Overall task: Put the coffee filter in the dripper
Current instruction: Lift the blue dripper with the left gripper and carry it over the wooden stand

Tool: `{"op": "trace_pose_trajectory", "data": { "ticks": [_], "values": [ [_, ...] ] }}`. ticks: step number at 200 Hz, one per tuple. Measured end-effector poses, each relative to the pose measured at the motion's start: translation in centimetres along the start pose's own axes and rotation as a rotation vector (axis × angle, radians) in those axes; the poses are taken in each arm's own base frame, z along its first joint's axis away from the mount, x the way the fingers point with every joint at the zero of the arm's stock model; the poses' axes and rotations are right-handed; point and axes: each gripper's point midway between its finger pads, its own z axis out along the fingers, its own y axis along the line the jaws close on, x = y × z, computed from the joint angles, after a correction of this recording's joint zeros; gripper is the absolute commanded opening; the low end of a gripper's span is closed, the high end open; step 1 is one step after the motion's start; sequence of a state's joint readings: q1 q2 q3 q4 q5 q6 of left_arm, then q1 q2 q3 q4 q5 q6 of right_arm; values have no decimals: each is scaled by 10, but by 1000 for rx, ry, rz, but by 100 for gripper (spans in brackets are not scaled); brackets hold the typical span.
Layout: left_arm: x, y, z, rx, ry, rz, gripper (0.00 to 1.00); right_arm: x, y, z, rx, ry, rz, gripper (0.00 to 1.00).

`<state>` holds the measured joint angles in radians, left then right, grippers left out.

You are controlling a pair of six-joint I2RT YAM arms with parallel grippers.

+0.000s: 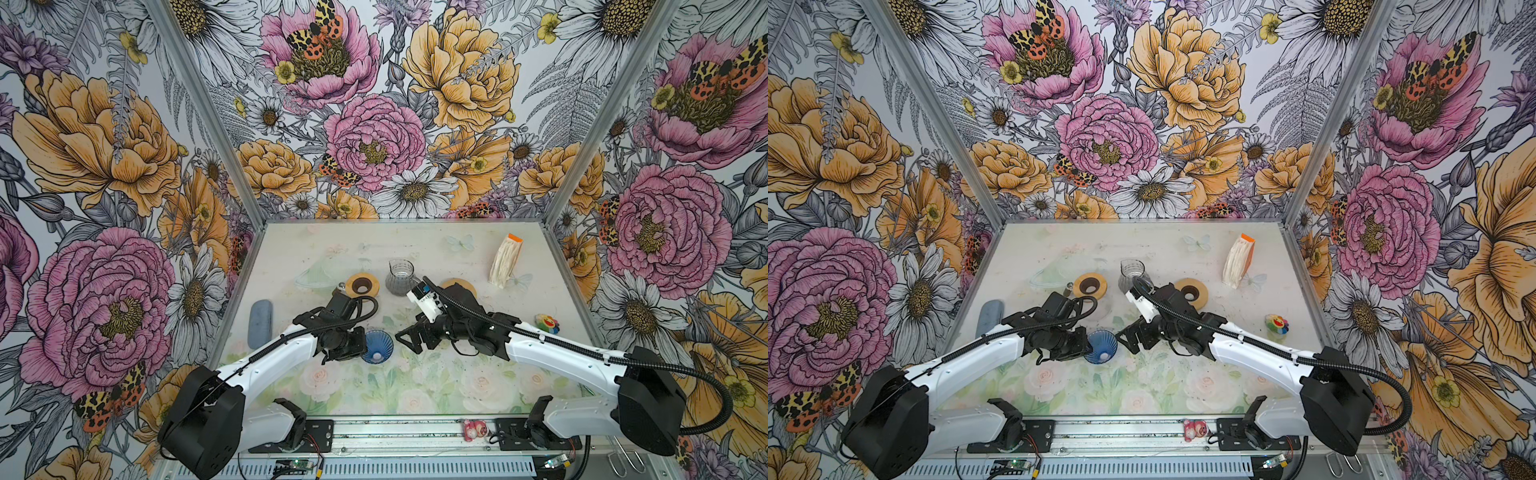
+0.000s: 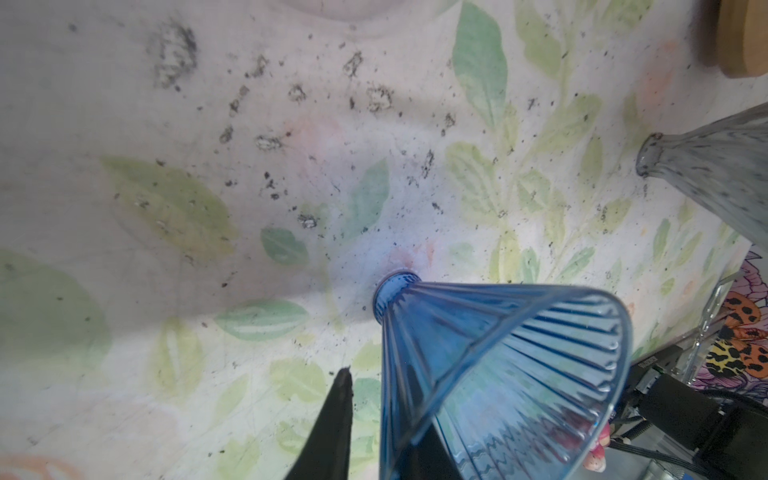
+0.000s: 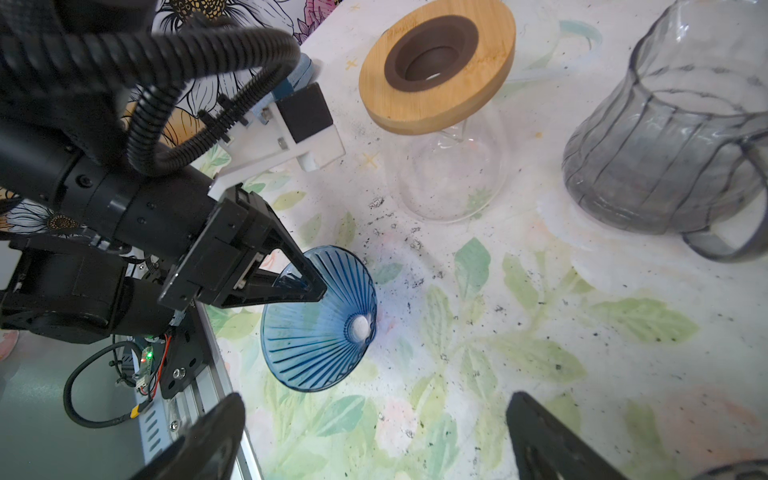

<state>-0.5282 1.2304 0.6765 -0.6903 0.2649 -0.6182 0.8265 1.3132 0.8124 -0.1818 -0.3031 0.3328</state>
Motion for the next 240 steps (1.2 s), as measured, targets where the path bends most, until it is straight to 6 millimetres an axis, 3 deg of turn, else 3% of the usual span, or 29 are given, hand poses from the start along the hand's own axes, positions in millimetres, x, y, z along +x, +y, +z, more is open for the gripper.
{"op": "trace_pose_trajectory", "data": {
  "ticks": [151,187,240],
  "values": [
    [-7,-15,-2,38,16,28,4,6,-10,2,45,6,-1,99],
    [-16,-25,-11,56,-6,46,4,8,-15,1,71,4,-6,99],
    [-32,-48,-41,109,-81,107,4,-1,-18,-10,112,-42,-37,100]
  ]
}}
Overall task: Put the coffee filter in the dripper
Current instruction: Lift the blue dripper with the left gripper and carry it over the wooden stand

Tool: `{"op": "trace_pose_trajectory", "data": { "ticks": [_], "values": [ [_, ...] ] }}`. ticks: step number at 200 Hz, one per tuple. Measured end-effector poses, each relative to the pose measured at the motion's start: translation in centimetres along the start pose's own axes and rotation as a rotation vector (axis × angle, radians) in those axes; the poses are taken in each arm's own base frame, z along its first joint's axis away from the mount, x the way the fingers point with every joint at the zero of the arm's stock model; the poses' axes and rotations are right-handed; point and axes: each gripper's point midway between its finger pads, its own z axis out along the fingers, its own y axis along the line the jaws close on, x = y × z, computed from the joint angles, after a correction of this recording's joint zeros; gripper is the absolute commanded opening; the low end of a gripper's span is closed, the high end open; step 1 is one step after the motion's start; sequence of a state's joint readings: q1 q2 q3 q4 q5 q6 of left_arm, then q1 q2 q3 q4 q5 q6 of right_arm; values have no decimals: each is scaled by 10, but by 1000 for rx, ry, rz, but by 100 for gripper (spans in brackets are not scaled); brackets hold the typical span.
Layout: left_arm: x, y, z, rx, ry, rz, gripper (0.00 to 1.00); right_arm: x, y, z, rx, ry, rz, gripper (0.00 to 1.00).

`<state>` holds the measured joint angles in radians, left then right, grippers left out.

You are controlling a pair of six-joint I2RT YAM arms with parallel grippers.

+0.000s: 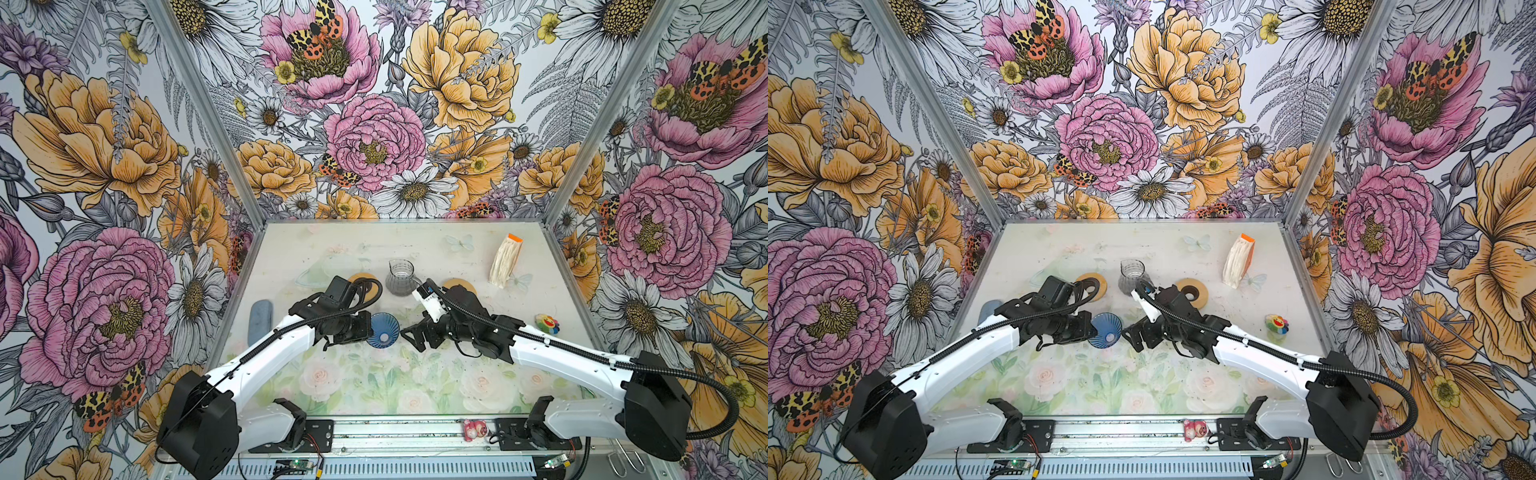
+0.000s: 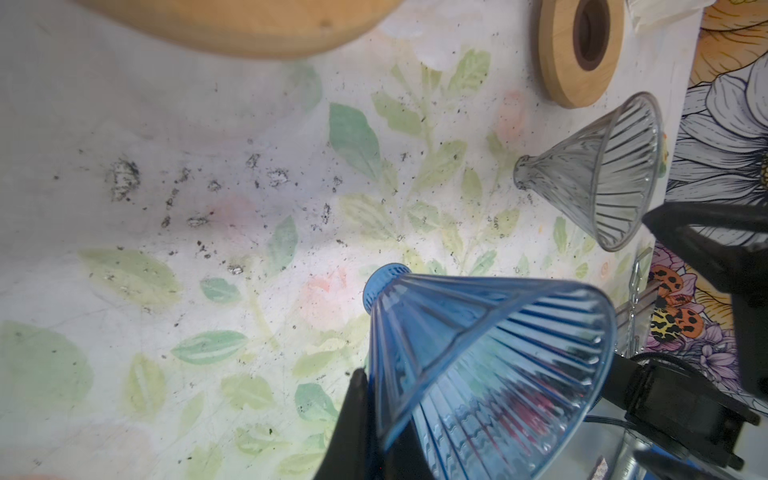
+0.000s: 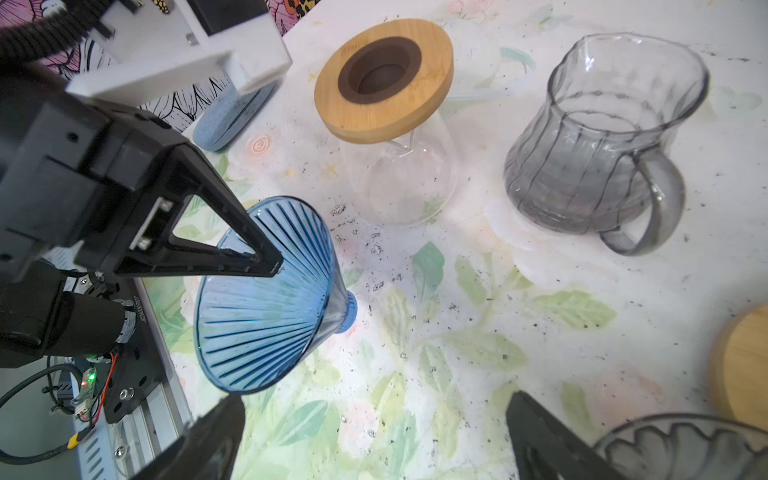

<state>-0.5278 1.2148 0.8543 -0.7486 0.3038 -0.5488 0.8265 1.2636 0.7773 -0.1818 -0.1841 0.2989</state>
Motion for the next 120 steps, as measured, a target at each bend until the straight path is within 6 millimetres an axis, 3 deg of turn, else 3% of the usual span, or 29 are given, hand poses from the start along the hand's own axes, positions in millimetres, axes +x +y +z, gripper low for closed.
{"op": "trace_pose_trajectory", "data": {
  "ticks": [56,120],
  "values": [
    [-25,-20,-27,18,-61,70,4,-3,-7,-8,44,-31,-23,99],
    [-60,-16,-57,-4,-153,108,4,-8,-10,-16,74,-62,-42,100]
  ]
}}
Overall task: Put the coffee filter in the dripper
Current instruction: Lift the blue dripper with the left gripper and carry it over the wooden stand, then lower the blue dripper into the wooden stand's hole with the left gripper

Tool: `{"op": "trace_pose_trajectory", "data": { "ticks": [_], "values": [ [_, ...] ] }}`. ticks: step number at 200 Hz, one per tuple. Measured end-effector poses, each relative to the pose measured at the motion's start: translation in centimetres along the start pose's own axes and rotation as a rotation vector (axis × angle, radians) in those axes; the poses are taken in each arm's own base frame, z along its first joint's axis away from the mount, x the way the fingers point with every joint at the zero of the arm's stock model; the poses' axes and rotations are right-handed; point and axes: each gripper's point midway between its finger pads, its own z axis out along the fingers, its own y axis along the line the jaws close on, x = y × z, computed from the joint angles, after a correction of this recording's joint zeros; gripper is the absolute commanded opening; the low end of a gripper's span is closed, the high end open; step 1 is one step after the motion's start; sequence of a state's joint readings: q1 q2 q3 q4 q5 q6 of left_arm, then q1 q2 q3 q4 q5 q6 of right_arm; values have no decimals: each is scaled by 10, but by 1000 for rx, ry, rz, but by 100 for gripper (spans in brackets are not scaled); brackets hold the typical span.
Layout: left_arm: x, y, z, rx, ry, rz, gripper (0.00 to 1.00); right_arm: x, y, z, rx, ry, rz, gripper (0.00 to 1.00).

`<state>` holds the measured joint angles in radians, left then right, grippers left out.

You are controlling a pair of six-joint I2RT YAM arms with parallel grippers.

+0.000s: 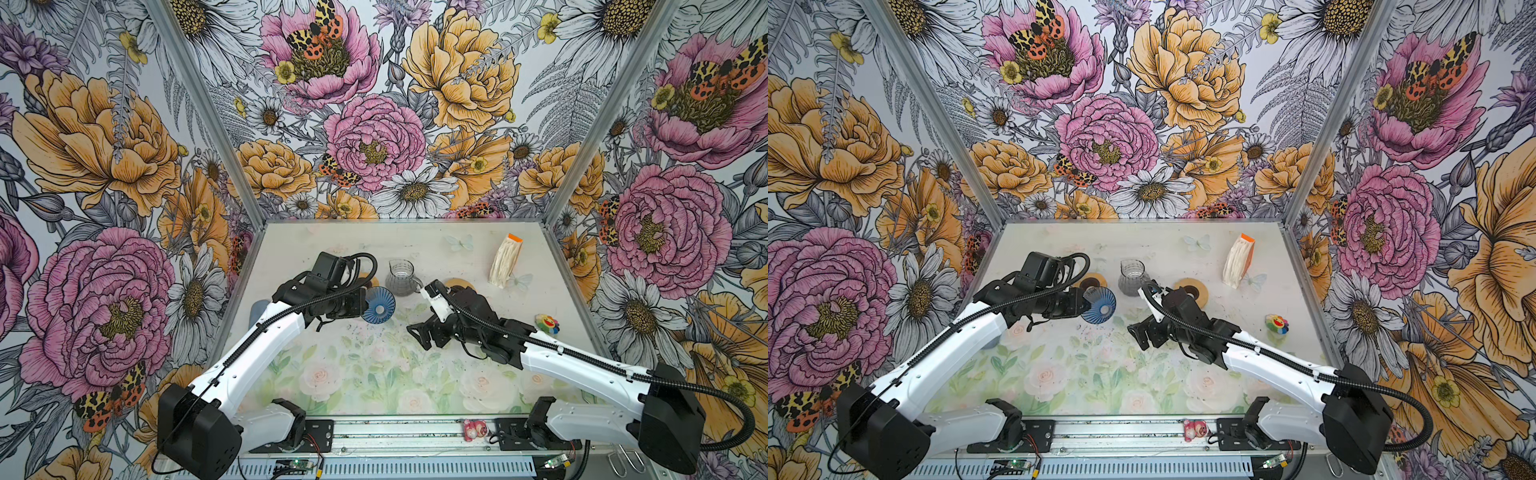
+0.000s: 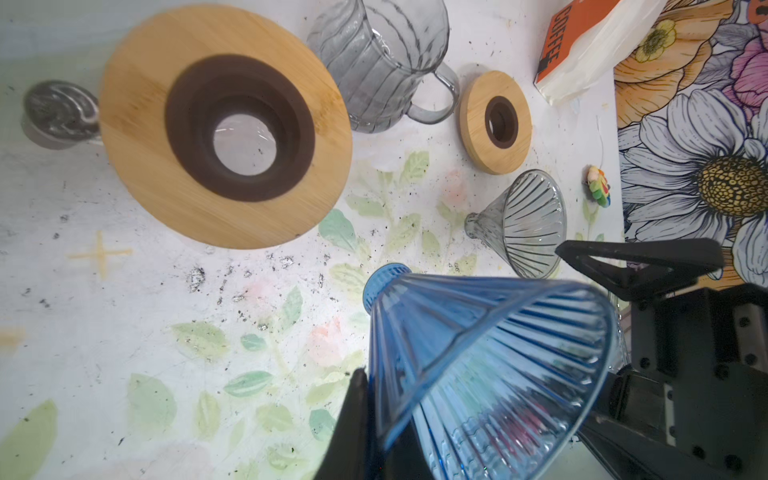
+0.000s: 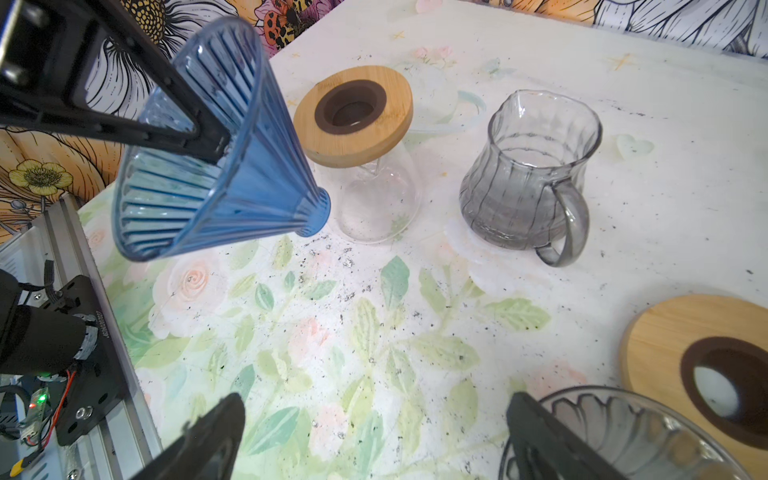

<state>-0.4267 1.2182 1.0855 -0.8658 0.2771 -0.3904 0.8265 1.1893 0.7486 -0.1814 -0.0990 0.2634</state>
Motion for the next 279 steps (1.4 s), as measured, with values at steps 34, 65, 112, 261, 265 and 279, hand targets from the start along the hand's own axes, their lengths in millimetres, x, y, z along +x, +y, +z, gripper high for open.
{"op": "trace_pose_trajectory", "data": {
  "ticks": [34,65,112,261,265,279],
  "values": [
    [-23,5,-10,-11,-49,10,5,-1,-1,0,9,-4,-16,99],
    [-42,13,-14,-29,-76,12,5,-10,-3,-1,22,-42,-29,99],
    [-60,30,-9,-64,-71,0,5,-17,-4,-2,33,-70,-43,99],
    [-73,54,17,-110,17,21,5,-20,-7,2,49,-86,-43,99],
    [-72,54,18,-110,22,21,5,-20,-8,2,51,-87,-42,100],
    [-71,56,20,-113,34,18,5,-19,-9,3,59,-83,-42,100]
  ]
}}
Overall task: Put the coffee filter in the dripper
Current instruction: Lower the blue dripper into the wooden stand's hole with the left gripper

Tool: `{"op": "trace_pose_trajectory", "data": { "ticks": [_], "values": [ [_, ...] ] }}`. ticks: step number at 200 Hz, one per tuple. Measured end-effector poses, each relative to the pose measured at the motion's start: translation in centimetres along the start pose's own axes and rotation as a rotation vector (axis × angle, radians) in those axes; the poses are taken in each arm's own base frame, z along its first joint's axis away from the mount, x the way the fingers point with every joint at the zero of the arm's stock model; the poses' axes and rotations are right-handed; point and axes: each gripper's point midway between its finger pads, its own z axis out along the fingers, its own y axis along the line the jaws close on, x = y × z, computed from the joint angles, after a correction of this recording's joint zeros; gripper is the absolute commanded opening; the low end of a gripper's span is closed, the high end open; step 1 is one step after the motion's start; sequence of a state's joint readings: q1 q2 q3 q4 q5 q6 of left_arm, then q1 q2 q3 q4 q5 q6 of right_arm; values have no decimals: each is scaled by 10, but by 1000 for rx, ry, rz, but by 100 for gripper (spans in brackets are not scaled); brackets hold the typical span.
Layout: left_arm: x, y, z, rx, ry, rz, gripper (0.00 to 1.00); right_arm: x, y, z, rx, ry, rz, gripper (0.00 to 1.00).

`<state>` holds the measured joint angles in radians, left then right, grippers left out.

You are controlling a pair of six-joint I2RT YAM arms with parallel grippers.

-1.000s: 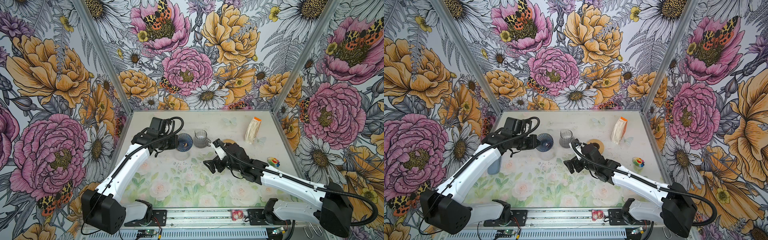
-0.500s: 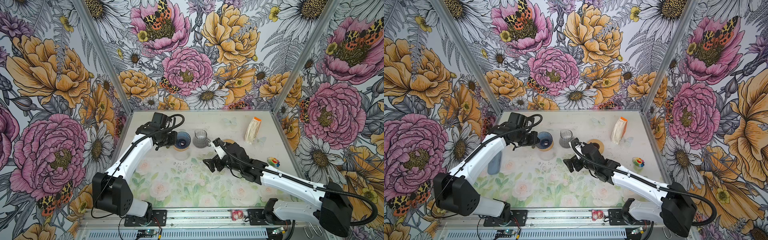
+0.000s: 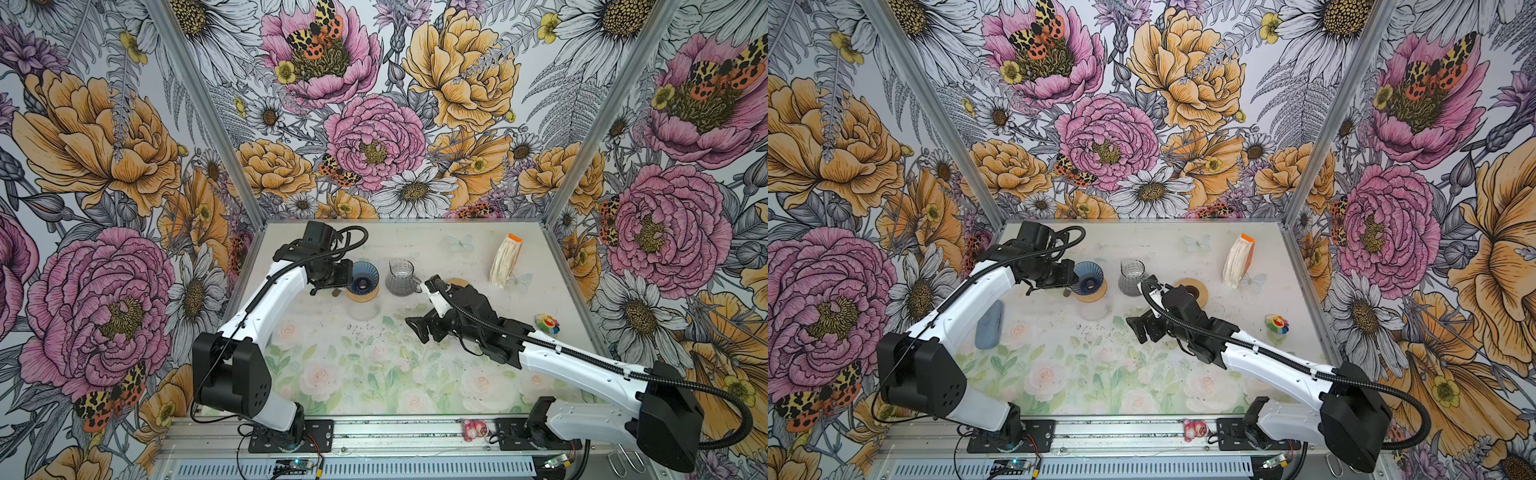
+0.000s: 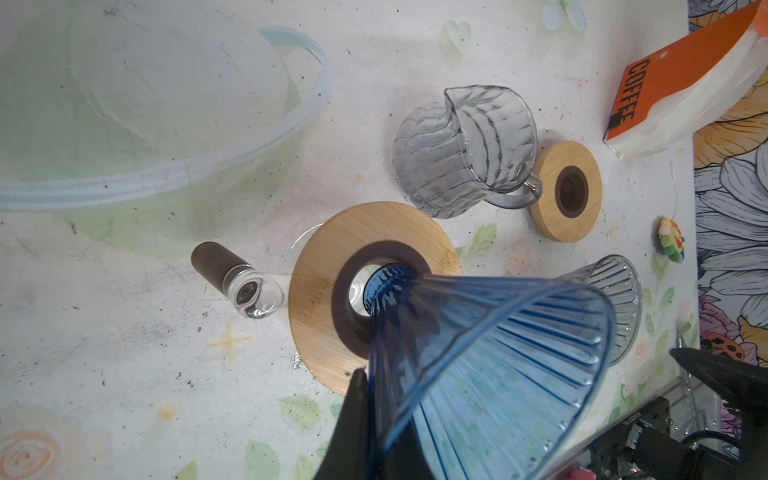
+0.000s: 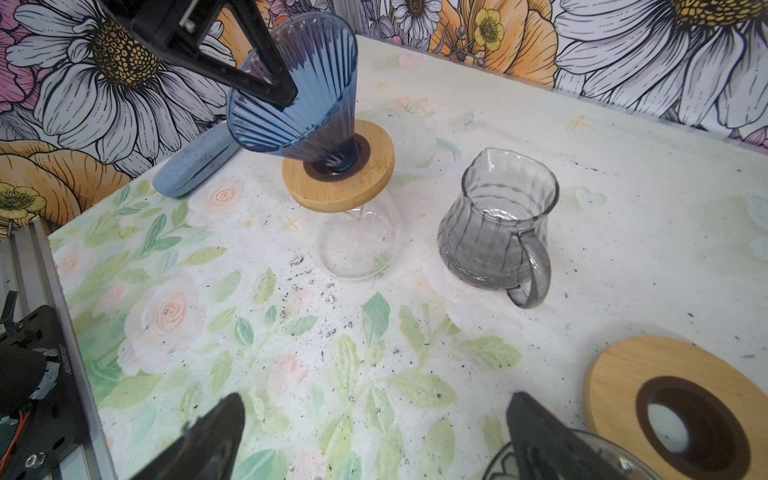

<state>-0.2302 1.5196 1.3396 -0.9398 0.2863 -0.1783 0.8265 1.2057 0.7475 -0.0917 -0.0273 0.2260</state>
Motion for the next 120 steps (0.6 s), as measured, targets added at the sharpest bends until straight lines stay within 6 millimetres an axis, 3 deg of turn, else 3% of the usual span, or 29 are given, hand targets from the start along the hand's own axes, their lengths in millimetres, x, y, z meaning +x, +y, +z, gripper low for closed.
{"op": "trace_pose_trajectory", "data": {
  "ticks": [120],
  "values": [
    [6,3,8,2,63,8,5,5,-5,5,27,17,0,99]
  ]
}}
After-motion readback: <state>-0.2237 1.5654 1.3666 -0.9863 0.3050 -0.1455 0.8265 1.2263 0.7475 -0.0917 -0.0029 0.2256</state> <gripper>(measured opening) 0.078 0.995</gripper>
